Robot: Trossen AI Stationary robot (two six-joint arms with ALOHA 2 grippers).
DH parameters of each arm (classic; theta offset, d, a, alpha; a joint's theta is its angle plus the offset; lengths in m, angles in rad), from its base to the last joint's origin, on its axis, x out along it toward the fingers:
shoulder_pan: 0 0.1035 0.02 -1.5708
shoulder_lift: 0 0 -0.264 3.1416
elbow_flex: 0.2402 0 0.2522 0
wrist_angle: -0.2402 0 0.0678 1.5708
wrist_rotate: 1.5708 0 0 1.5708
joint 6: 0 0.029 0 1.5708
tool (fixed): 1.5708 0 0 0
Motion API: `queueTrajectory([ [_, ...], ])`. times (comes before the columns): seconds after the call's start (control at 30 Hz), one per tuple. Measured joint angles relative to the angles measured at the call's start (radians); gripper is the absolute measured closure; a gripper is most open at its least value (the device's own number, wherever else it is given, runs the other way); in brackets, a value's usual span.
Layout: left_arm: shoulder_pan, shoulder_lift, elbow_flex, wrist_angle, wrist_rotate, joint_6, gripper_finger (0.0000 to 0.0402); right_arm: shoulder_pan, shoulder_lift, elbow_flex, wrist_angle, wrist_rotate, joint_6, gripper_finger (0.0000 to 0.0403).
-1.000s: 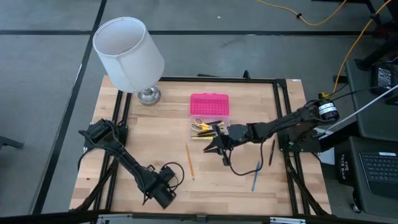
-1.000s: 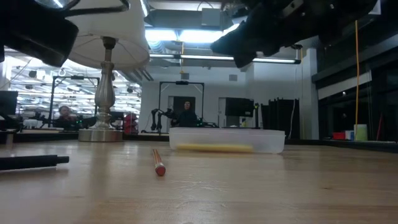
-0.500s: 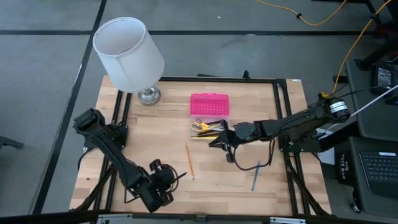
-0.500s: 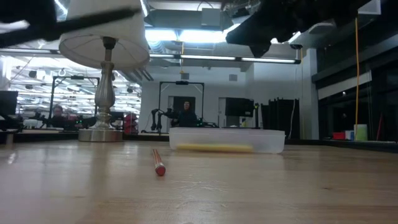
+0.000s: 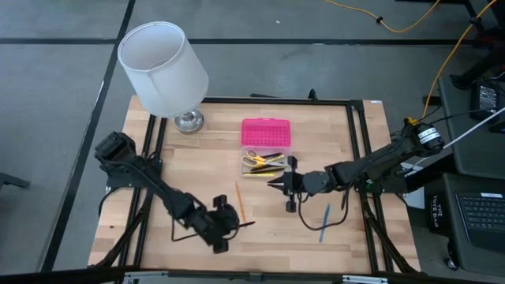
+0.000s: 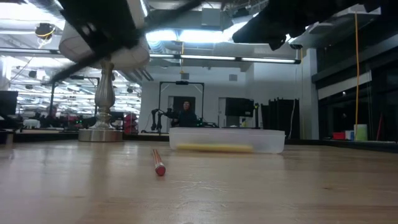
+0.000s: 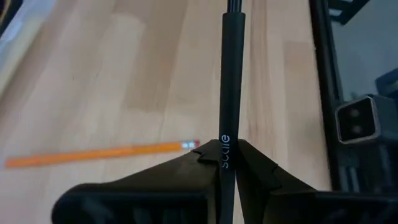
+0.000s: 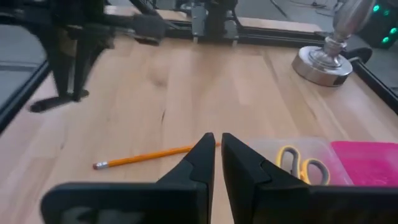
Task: Pick & place school supplies into a supply box
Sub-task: Put the black pen into the pink supply box
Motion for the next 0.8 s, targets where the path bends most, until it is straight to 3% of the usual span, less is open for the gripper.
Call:
queueTrajectory([
  [0.2,0.069,-0.043,-0.197,0.391,0.070,0.126,0.0385,-0.001,0.000,0.000,-0.045,0.000,-0.025,0.0367],
  [0.3,0.118,-0.075,-0.264,0.495,0.112,0.183,0.0384,-0.012,0.000,0.000,-0.048,0.000,-0.056,0.0367],
  [0.5,0.210,-0.154,-0.303,0.515,0.167,0.362,0.0384,-0.048,0.000,0.000,-0.044,0.000,-0.097,0.0367],
  [0.67,0.267,-0.205,-0.303,0.522,0.229,0.519,0.0384,-0.090,0.000,0.000,-0.044,0.040,-0.033,0.0367],
  [0.8,0.304,-0.221,-0.303,0.520,0.262,0.590,0.0384,-0.109,0.000,0.000,-0.046,-0.001,-0.019,0.0367],
])
